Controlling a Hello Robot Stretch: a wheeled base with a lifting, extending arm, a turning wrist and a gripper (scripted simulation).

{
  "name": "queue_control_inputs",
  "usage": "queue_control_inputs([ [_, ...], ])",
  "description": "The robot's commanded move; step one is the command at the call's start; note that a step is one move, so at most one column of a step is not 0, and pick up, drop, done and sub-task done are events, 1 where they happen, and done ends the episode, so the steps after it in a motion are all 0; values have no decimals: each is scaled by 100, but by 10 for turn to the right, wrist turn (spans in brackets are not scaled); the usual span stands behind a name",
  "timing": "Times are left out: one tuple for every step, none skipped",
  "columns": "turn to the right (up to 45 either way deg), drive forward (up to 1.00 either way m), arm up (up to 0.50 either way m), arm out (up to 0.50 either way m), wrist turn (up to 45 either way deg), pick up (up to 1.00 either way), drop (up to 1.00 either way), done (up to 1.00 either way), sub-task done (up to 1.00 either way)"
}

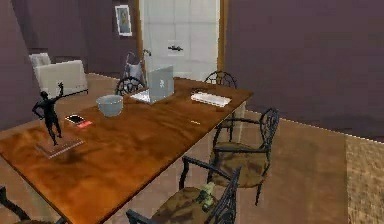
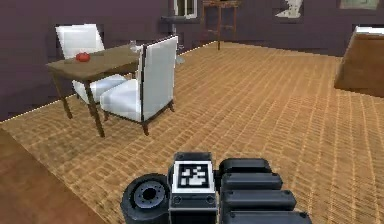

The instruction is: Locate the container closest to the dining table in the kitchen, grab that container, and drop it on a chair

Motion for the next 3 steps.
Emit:
queue_control_inputs([
  [450,0,0,0,0,0,0,0,0],
  [330,0,0,0,0,0,0,0,0],
  [-450,0,0,0,0,0,0,0,0],
])
